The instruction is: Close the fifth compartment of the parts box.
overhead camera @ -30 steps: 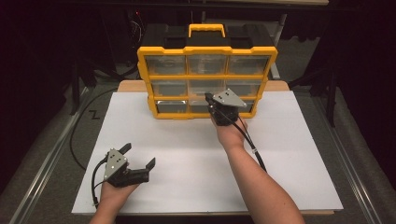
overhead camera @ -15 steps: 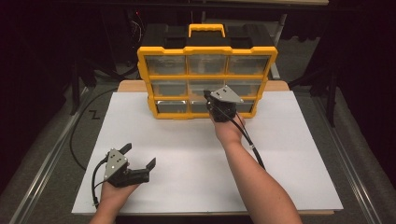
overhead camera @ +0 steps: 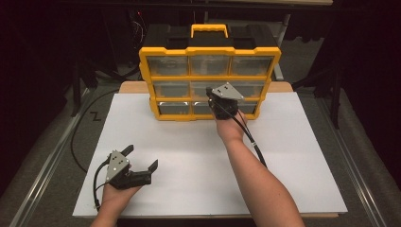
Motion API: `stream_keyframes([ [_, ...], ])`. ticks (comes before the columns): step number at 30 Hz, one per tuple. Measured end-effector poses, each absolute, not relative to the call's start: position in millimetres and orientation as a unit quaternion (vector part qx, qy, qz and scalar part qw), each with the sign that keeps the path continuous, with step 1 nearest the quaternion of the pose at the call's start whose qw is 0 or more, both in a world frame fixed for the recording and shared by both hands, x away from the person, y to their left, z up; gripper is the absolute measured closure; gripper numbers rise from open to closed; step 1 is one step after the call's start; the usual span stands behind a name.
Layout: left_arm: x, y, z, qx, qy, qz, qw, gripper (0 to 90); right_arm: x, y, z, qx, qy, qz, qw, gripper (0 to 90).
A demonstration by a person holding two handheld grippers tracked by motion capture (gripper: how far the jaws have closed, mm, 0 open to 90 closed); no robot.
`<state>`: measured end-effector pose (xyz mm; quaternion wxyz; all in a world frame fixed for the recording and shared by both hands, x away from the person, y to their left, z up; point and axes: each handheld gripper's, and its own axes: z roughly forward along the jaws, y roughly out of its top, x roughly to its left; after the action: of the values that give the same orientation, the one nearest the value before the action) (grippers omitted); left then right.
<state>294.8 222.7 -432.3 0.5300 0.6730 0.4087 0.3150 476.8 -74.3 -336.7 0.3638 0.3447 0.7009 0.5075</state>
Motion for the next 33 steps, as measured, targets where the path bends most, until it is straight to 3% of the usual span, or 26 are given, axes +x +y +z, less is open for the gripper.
stream_keyframes([
  [33,294.1,223.1,-432.4,0.673,0.411,0.308,0.531,0.1,493.3,-67.5,-336.6,0.345,0.704,0.492,0.378,90.0],
])
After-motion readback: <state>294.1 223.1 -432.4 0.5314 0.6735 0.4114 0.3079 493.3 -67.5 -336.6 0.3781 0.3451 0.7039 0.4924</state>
